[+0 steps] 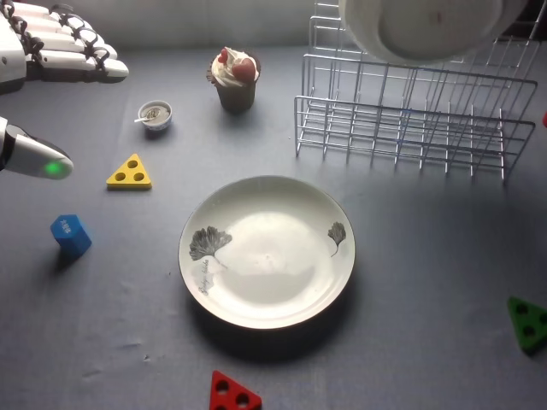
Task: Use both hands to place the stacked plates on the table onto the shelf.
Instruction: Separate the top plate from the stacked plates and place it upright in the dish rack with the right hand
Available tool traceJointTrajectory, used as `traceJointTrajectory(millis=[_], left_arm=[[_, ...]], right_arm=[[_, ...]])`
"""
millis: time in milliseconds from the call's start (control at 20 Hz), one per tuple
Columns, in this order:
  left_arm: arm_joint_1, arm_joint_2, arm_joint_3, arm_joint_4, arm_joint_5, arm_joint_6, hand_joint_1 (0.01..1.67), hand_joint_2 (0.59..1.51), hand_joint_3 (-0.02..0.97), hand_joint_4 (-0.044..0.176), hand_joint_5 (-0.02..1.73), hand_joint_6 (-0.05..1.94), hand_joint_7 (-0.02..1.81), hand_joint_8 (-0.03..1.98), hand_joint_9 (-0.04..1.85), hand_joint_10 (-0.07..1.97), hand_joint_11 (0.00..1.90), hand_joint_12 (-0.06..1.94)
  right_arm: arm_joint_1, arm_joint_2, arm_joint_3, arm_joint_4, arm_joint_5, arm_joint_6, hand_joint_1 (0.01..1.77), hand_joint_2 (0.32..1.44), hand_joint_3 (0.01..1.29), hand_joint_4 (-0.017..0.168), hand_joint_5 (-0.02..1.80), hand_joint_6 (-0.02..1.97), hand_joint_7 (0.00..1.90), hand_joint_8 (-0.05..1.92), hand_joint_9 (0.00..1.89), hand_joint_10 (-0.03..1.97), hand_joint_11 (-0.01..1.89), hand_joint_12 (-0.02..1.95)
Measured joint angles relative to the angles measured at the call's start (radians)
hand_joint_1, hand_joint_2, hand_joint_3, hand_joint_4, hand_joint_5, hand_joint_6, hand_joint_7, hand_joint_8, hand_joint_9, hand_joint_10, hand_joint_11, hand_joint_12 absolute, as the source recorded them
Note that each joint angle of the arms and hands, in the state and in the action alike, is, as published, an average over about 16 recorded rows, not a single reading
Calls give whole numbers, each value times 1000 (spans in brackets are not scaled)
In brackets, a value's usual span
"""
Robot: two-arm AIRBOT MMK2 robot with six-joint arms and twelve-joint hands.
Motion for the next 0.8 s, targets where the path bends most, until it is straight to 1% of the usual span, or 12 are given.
traceJointTrajectory(millis=[450, 800], left_arm=[[5, -1, 0, 20, 7, 0, 23, 1076, 4, 2, 151, 8, 204, 9, 201, 8, 201, 16], [19, -5, -8, 51, 11, 1, 23, 1086, 3, 2, 158, 8, 205, 10, 210, 8, 206, 16]], right_arm=[[-19, -4, 8, 13, 6, 4, 1447, 937, 13, -9, 888, 951, 1044, 630, 1175, 670, 1016, 1350], [-29, -19, 34, 33, 14, 5, 1447, 937, 12, -9, 886, 958, 1052, 602, 1166, 678, 1009, 1355]])
